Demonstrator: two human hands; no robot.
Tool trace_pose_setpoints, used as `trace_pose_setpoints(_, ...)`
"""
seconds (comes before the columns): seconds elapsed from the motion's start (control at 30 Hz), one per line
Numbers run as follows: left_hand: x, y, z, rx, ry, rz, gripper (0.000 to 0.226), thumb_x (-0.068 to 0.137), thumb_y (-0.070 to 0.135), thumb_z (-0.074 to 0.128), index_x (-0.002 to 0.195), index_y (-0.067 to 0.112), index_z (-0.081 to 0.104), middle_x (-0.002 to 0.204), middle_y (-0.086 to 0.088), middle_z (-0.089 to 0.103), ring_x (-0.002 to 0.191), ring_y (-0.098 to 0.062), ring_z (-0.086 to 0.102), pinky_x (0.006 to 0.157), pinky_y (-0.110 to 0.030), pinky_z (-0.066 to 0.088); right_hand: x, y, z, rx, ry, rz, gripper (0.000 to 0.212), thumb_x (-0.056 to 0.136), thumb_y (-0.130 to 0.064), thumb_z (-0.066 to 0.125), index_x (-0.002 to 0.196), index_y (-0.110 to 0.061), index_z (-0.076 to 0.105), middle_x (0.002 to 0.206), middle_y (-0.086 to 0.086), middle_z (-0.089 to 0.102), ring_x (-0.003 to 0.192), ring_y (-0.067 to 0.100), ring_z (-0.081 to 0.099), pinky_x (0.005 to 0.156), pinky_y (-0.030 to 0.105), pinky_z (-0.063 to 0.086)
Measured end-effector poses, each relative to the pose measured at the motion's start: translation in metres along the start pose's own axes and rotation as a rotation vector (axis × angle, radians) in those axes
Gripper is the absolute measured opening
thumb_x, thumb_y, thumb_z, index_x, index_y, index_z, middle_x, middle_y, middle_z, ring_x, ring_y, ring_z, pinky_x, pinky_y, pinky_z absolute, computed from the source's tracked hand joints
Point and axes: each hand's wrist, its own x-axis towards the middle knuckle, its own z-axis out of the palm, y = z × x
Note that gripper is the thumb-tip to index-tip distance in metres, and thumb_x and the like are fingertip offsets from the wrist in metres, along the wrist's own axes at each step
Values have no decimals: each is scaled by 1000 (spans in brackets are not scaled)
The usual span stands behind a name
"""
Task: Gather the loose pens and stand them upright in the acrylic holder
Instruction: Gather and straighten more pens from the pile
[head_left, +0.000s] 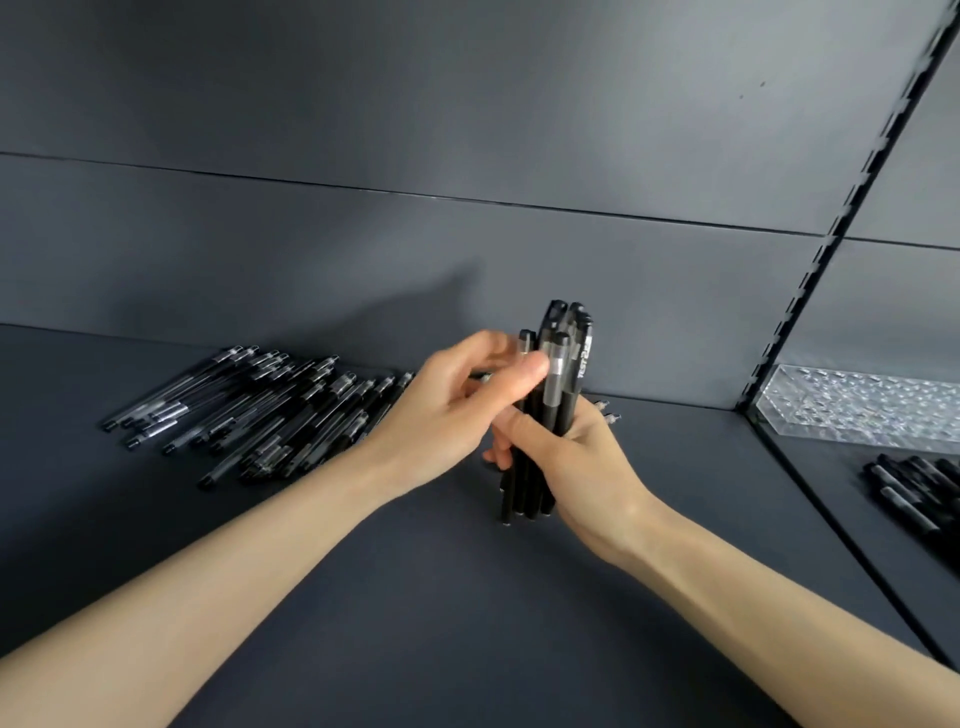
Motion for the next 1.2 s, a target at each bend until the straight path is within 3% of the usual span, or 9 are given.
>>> trace_pose_setpoints(0.07, 4, 13, -1, -3, -34, 46, 35, 81, 39, 65, 108, 16, 61, 87, 5, 68, 67, -17, 63, 49, -33, 51, -4, -1, 3, -83, -58, -32, 13, 91, -9, 59, 86, 3, 57, 67, 1, 57, 64, 9, 56, 68, 20, 49)
trace_pose_setpoints(0.13, 8, 20, 0, 67, -49, 83, 31, 79, 30, 71, 108, 21, 62, 99, 7, 70, 84, -5, 66, 63, -18, 52, -9, 1, 3, -155, -130, -2, 13, 90, -8, 60, 85, 4, 58, 71, 1, 61, 68, 6, 58, 67, 20, 49)
trace_pose_setpoints(0.2, 8, 21, 1, 36, -56, 76, 29, 78, 19, 74, 106, 21, 64, 99, 4, 71, 91, -6, 67, 65, -18, 53, -12, 5, 3, -211, -180, 41, 16, 90, -12, 61, 89, 4, 58, 75, 2, 63, 73, 11, 59, 73, 32, 50)
trace_pose_setpoints(0.3, 6, 15, 4, -124, -67, 52, 39, 72, 8, 78, 107, 19, 63, 95, -3, 72, 95, -17, 69, 71, -22, 54, -12, 5, 1, -227, -213, 73, 16, 92, -13, 60, 88, 3, 59, 75, 0, 64, 73, 7, 60, 72, 23, 50)
trace_pose_setpoints(0.47, 12, 8, 5, -200, 7, -8, 30, 73, 7, 77, 99, 15, 64, 79, -2, 68, 73, -24, 68, 75, -34, 57, -10, 1, 0, -219, -257, 164, 15, 93, -14, 58, 81, -4, 59, 72, 2, 63, 63, 5, 58, 60, 14, 45)
trace_pose_setpoints(0.6, 13, 8, 12, -213, 69, -4, 15, 78, 6, 72, 87, 9, 59, 71, -3, 59, 59, -17, 60, 65, -31, 55, -17, 1, -3, -153, -207, 191, 12, 91, -17, 61, 84, -9, 56, 67, 3, 61, 63, 12, 57, 62, 23, 49)
trace_pose_setpoints(0.73, 17, 7, 31, -327, 135, -77, 15, 81, 10, 71, 88, 8, 57, 65, -5, 57, 59, -15, 59, 72, -38, 54, -36, -6, -18, -95, -99, 217, 15, 93, -21, 59, 100, -10, 53, 70, 3, 60, 60, 16, 56, 63, 30, 50)
trace_pose_setpoints(0.9, 22, 32, 79, -355, 110, -56, 17, 82, 18, 69, 90, 8, 57, 66, -2, 59, 61, -16, 61, 71, -35, 56, -69, -25, -48, -133, 1, 119, 15, 98, -22, 49, 87, -12, 46, 66, 1, 50, 48, 13, 45, 50, 27, 44)
trace_pose_setpoints(1.2, 7, 57, 243, -326, 120, -163, 28, 87, 35, 63, 109, 19, 56, 96, -1, 71, 99, -19, 67, 97, -47, 48, -174, -44, -170, -113, 178, 153, 15, 97, -20, 50, 89, -11, 42, 63, 1, 42, 45, 9, 34, 43, 22, 30)
